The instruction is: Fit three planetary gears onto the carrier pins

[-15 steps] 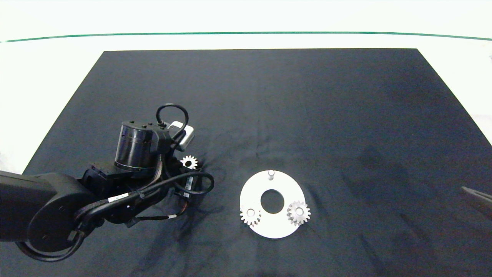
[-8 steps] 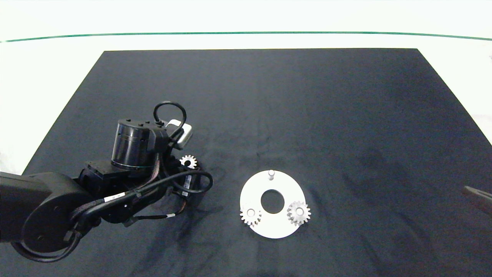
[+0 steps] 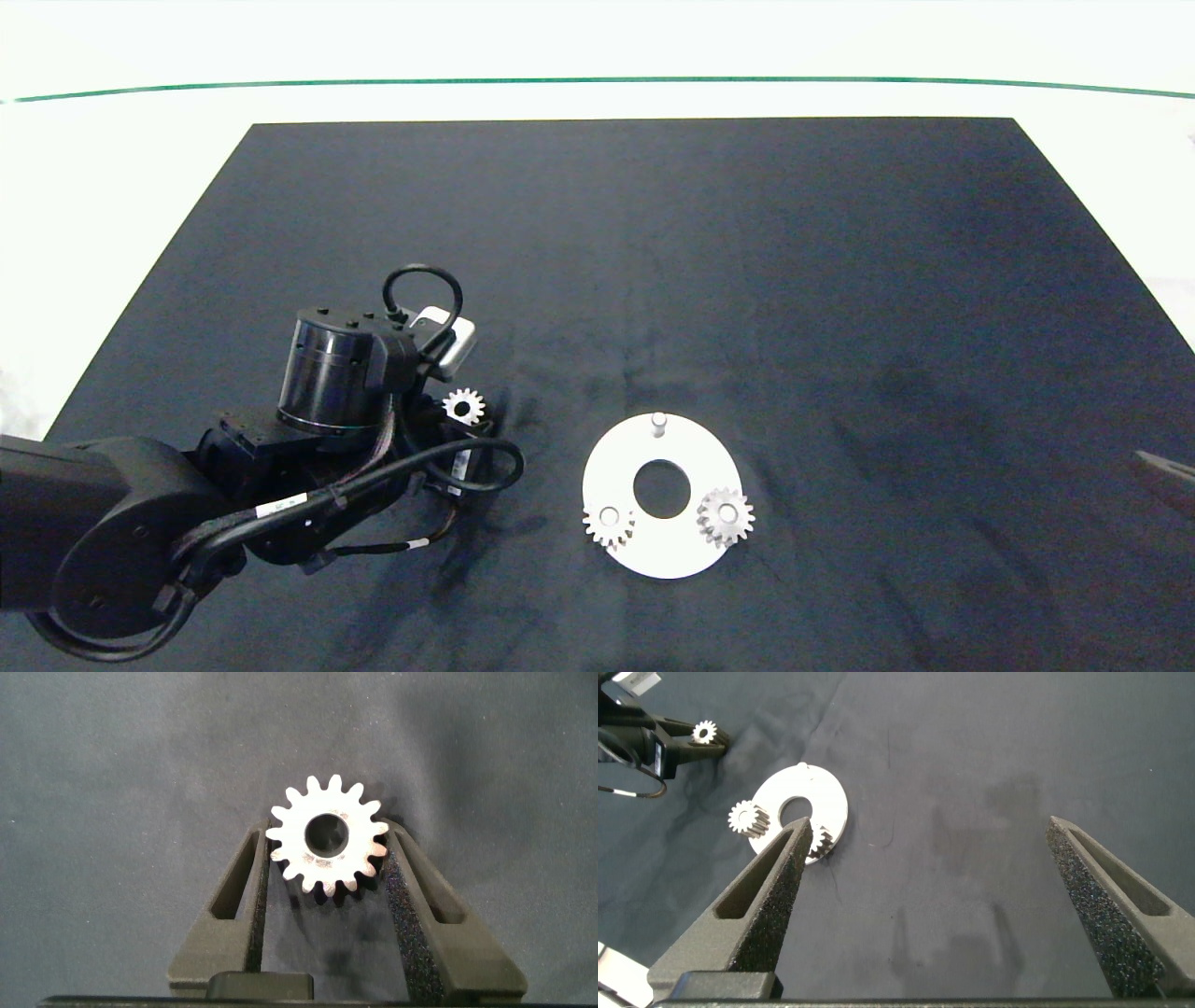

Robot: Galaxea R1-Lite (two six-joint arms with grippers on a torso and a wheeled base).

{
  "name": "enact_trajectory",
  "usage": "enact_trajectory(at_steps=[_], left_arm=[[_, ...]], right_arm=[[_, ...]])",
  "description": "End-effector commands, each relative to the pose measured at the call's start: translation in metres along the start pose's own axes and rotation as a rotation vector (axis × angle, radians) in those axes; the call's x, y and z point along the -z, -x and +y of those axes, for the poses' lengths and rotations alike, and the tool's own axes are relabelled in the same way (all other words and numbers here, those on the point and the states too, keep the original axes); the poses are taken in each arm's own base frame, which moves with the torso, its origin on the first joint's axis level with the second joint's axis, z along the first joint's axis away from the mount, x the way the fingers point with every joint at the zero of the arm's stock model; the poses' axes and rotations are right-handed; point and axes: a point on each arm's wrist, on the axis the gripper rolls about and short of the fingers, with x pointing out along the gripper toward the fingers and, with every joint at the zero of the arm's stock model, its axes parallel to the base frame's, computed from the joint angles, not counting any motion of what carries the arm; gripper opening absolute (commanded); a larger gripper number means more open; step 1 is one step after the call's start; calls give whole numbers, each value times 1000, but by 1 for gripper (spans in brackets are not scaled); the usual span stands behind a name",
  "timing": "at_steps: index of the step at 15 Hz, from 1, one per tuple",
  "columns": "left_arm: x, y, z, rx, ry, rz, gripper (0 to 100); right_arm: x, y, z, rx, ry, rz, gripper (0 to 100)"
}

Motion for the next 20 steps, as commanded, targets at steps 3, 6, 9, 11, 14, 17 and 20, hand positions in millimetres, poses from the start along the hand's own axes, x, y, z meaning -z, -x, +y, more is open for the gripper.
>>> enact_trajectory(at_steps=[3, 6, 9, 11, 14, 17, 20], left_arm=[[2, -2, -2, 2, -5, 8, 1], [1, -1, -2, 4, -6, 5, 1], [2, -1, -2, 5, -7, 8, 1], [4, -3, -3, 6, -8, 15, 1], [3, -2, -5, 11, -4, 13, 0], [3, -2, -5, 10, -3, 10, 0], [3, -2, -5, 12, -5, 13, 0]], right_arm=[[-1, 0, 0, 2, 0, -4, 100], [-1, 0, 0, 2, 2, -2, 100], [-3, -1, 0, 2, 1, -5, 100], [-3, -1, 0, 2, 1, -5, 100], [-3, 0, 0, 2, 1, -7, 100], [-3, 0, 0, 2, 0, -8, 100], [-3, 0, 0, 1, 0, -10, 100]])
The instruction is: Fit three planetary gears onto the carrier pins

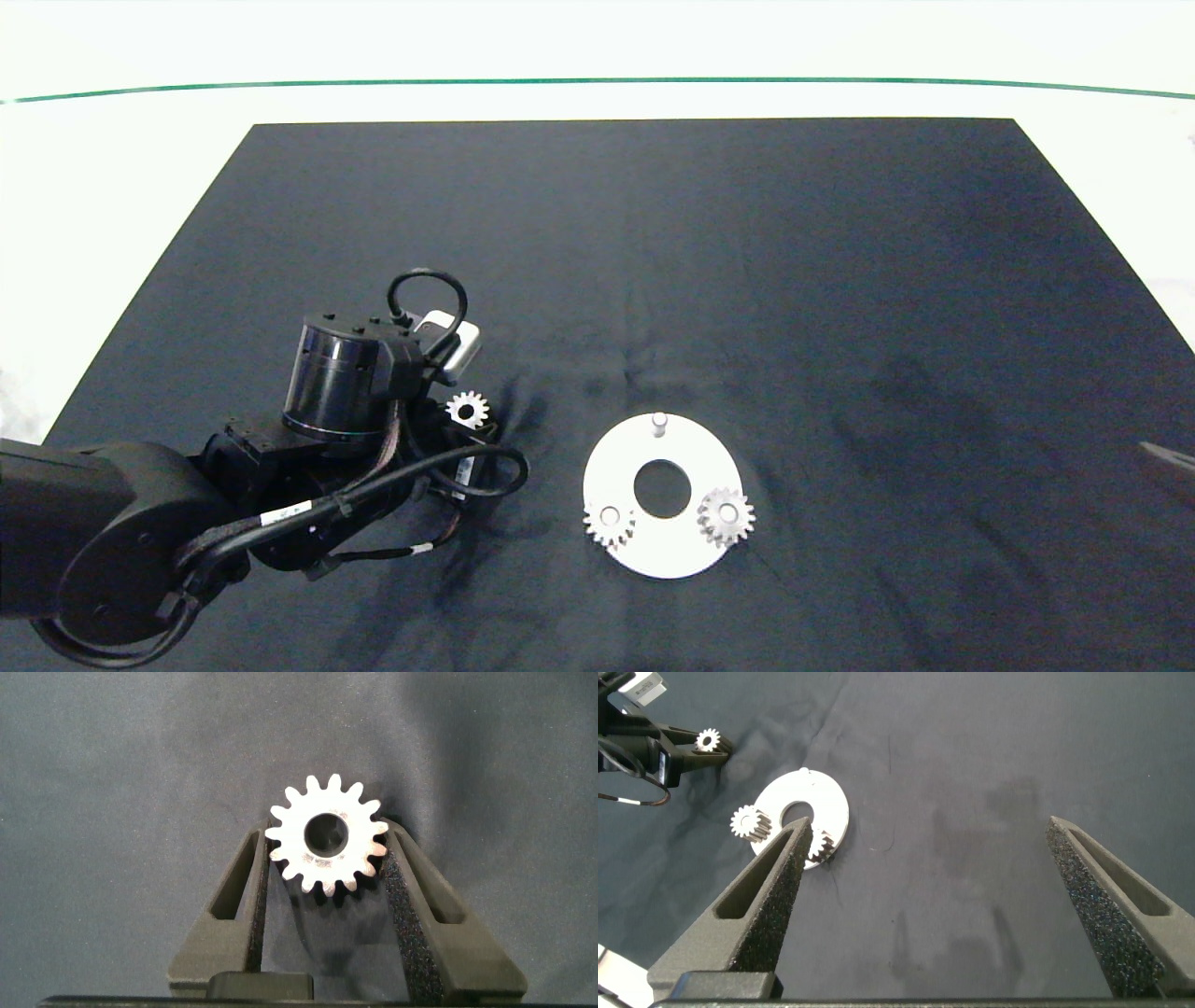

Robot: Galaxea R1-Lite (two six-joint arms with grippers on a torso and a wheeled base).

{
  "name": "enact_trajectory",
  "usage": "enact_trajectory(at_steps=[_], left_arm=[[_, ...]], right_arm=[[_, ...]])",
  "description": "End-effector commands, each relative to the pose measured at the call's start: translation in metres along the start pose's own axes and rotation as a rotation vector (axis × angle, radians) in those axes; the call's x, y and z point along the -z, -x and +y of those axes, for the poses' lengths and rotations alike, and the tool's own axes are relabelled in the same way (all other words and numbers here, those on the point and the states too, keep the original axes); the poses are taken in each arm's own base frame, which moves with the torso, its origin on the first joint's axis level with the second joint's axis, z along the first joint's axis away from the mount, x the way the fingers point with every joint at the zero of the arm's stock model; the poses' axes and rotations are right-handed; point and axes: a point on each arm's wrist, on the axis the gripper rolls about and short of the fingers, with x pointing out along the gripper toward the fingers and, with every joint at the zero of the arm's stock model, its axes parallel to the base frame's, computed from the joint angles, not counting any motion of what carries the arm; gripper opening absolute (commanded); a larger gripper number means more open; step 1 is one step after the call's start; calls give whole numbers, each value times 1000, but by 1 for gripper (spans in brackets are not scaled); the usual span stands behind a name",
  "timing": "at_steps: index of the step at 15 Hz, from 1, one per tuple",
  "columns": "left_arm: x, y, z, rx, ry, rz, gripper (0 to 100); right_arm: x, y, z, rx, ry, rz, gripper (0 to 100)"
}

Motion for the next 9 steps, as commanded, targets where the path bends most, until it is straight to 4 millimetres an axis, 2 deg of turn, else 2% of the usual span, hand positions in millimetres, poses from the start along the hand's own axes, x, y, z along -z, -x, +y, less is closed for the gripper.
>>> enact_trajectory(at_steps=[1, 9], left_arm=[[0, -1, -1, -1, -3, 3, 0], [-19, 7, 6, -16, 13, -64, 0]], right_arm=[[0, 0, 0, 2, -1, -1, 100], [0, 1, -1, 3, -2, -4, 100]])
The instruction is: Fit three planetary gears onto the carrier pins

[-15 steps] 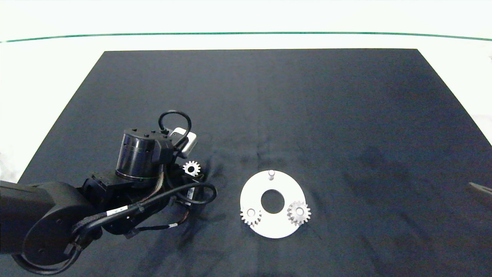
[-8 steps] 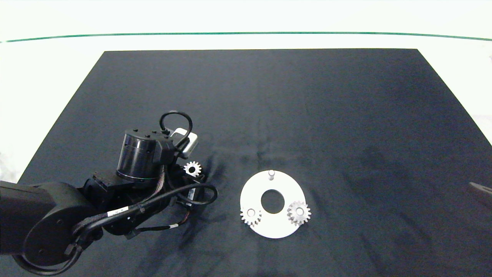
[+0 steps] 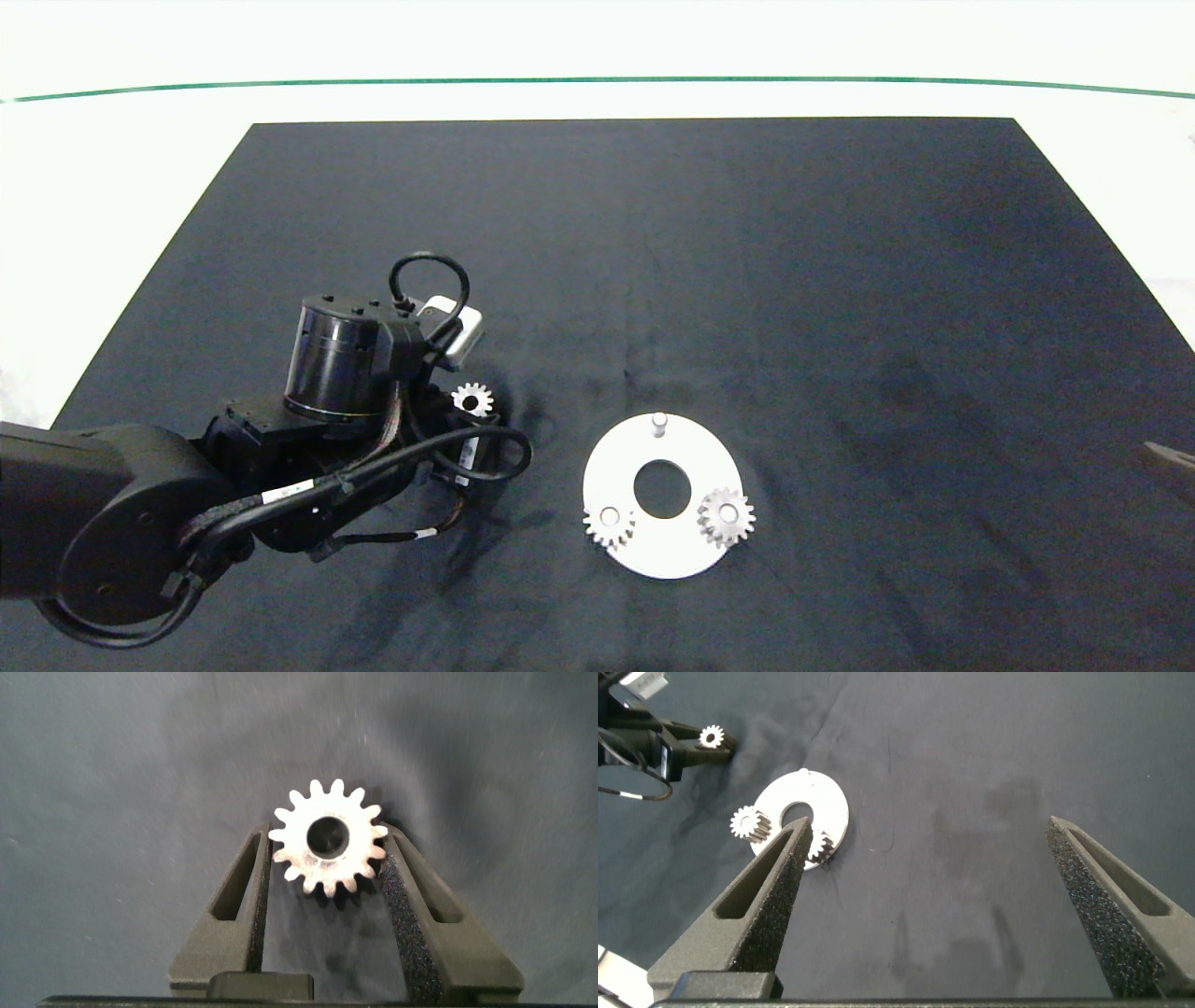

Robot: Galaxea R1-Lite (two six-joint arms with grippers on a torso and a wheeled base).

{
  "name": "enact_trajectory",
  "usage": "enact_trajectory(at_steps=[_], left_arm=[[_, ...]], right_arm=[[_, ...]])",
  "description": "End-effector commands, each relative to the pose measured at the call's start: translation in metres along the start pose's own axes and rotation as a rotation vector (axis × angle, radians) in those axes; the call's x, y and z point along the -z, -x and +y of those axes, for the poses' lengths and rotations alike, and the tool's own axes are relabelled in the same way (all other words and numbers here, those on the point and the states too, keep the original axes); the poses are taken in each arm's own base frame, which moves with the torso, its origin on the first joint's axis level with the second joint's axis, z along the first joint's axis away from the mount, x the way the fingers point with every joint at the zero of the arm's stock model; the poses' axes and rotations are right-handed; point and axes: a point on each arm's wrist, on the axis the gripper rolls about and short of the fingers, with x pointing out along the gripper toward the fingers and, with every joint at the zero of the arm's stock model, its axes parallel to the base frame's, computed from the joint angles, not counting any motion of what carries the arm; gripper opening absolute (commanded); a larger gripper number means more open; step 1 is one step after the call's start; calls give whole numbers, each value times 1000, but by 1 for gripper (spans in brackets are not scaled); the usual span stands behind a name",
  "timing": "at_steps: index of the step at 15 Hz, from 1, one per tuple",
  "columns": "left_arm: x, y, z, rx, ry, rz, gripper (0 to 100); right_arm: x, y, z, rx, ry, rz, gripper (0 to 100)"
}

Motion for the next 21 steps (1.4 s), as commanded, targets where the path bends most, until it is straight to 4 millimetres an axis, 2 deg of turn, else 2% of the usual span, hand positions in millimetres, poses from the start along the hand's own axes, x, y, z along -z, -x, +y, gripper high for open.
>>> enact_trajectory(at_steps=[1, 5, 14, 15, 21], left_arm=[[-8, 9, 4, -7, 6, -30, 0], [-12, 37, 12, 1, -11, 3, 0], [-12, 59, 12, 27, -18, 3, 0], [-10, 58, 11, 30, -16, 8, 100], [-8, 61, 10, 34, -18, 10, 100]], right_arm=[[-1, 1, 0, 3, 0, -3, 100], [-1, -2, 1, 3, 2, 5, 100], [-5, 1, -1, 6, 2, 7, 100], [-5, 1, -1, 8, 2, 8, 100], [-5, 1, -1, 8, 2, 8, 100]])
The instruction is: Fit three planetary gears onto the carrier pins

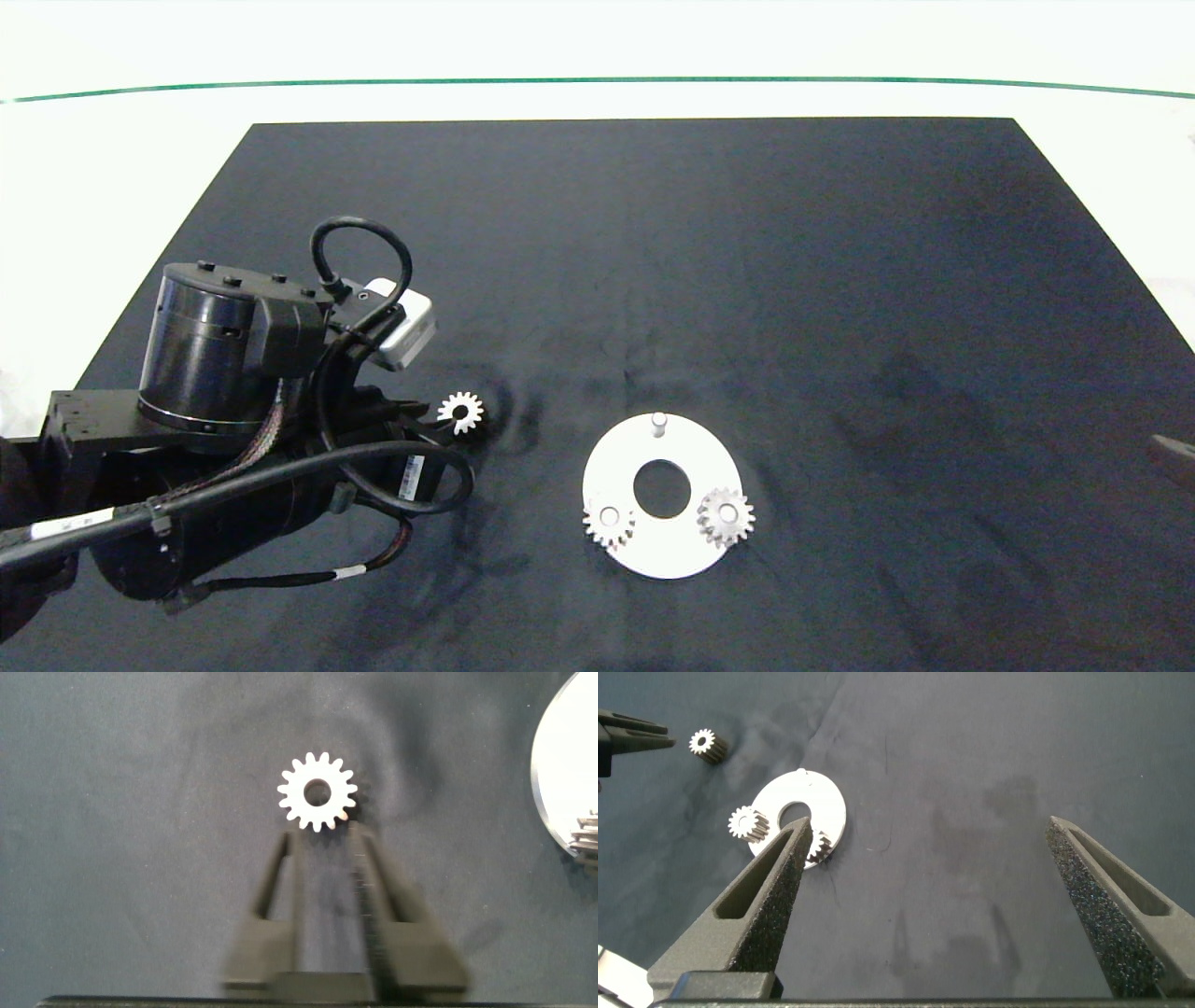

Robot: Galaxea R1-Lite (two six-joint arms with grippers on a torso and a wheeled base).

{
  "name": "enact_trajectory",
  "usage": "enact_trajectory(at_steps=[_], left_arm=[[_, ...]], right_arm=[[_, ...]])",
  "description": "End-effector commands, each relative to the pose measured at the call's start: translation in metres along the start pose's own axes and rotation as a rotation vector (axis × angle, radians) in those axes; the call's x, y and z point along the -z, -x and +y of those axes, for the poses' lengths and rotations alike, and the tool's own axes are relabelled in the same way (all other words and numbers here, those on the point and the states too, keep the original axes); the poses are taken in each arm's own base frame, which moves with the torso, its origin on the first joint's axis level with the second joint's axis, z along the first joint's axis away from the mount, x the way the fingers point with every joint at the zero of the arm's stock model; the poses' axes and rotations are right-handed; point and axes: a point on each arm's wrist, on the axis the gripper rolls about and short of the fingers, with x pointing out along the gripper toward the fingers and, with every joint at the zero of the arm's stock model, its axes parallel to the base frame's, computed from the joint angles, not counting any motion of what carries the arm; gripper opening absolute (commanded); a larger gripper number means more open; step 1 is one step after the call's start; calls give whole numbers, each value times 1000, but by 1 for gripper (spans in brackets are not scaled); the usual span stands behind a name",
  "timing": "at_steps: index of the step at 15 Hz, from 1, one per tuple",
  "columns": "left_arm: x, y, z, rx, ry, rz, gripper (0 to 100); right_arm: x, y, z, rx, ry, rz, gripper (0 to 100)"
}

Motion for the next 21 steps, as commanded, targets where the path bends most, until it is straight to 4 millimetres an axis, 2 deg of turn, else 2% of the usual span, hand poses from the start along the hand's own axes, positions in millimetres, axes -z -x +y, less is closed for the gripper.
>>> enact_trajectory(at_steps=[1, 4, 8, 11, 14, 21], left_arm=[[-1, 2, -1, 4, -3, -8, 100], [1, -4, -6, 15, 10, 12, 100], [7, -30, -18, 22, 96, 77, 100], [5, -43, -21, 18, 138, 52, 100], [0, -47, -16, 0, 154, 36, 100], [6, -54, -1, -51, 176, 58, 100]], right_arm=[[0, 0, 0, 1, 1, 0, 100], [1, 0, 0, 1, 0, 1, 100], [1, 1, 0, 1, 0, 0, 100], [2, 1, 0, 1, 0, 1, 100], [2, 1, 0, 1, 2, 1, 100], [2, 5, -2, 1, 1, 0, 100]])
